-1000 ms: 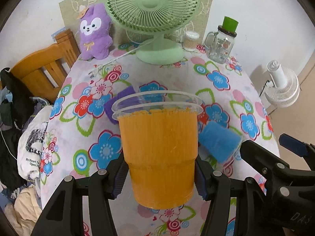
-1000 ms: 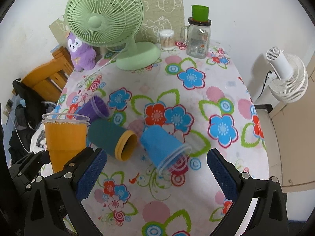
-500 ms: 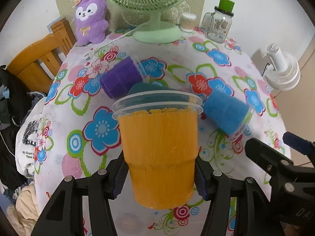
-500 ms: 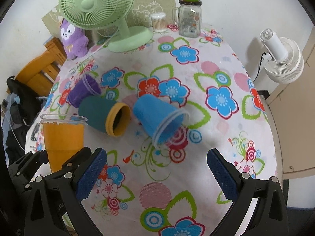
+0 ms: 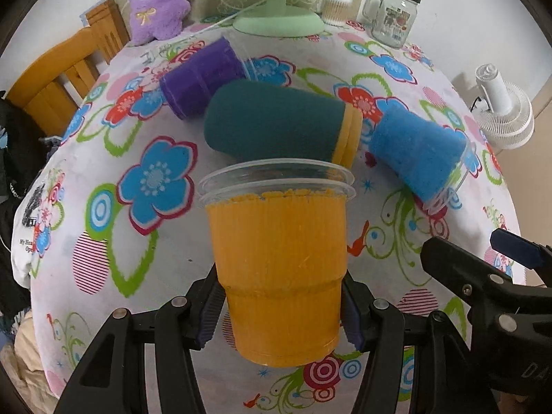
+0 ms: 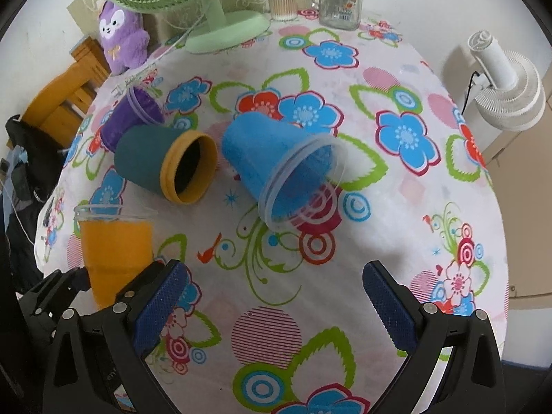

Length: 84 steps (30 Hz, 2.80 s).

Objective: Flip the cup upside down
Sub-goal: 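Lift the orange cup off the table with the left gripper, then tilt the orange cup with the left gripper while the right gripper closes on it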

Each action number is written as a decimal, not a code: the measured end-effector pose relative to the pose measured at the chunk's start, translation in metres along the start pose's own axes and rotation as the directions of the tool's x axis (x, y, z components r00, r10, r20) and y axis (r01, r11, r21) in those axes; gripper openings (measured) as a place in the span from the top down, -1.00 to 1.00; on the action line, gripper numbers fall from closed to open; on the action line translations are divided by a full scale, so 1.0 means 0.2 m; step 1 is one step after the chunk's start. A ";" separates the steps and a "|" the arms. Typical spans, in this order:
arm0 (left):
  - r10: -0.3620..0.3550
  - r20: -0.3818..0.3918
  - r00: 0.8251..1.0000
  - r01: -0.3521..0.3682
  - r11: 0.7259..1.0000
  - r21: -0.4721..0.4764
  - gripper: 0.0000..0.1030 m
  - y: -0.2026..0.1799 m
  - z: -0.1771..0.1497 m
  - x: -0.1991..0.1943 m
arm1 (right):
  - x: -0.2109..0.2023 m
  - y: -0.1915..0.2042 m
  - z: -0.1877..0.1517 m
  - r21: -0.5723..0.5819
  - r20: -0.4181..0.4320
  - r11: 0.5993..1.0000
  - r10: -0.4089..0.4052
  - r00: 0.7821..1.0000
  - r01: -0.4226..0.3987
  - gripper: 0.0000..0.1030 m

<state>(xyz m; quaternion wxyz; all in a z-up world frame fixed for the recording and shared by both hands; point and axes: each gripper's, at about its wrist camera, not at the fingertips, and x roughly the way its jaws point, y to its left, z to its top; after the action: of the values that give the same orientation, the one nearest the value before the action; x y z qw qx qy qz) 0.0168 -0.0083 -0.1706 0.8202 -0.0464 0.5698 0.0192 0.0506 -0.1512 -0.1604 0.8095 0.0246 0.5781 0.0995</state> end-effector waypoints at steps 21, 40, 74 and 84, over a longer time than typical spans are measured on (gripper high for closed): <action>-0.102 0.014 0.995 0.100 0.992 0.081 -0.53 -0.02 -0.03 -0.15 | -0.12 0.00 0.03 0.032 0.081 0.999 0.026 0.996 -0.029 -0.99; -0.182 0.048 0.982 0.148 0.904 0.401 -0.76 0.31 -0.04 -0.44 | -0.42 0.34 -0.22 0.117 0.269 0.993 -0.022 0.963 -0.010 -0.99; -0.208 -0.055 0.977 0.182 0.659 0.730 -0.76 0.40 -0.25 -0.04 | 0.04 0.63 -0.59 0.033 0.527 0.992 -0.121 0.841 0.122 -0.68; -0.223 -0.090 0.971 0.217 0.655 0.724 -0.76 0.39 -0.22 0.01 | 0.09 0.61 -0.57 0.032 0.497 0.995 -0.096 0.863 0.092 -0.40</action>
<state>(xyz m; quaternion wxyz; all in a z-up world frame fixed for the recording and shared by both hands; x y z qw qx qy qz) -0.0311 0.0655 -0.1923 0.7689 0.2150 0.5174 -0.3081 -0.0665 -0.0365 -0.1960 0.9348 0.0242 0.3510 0.0480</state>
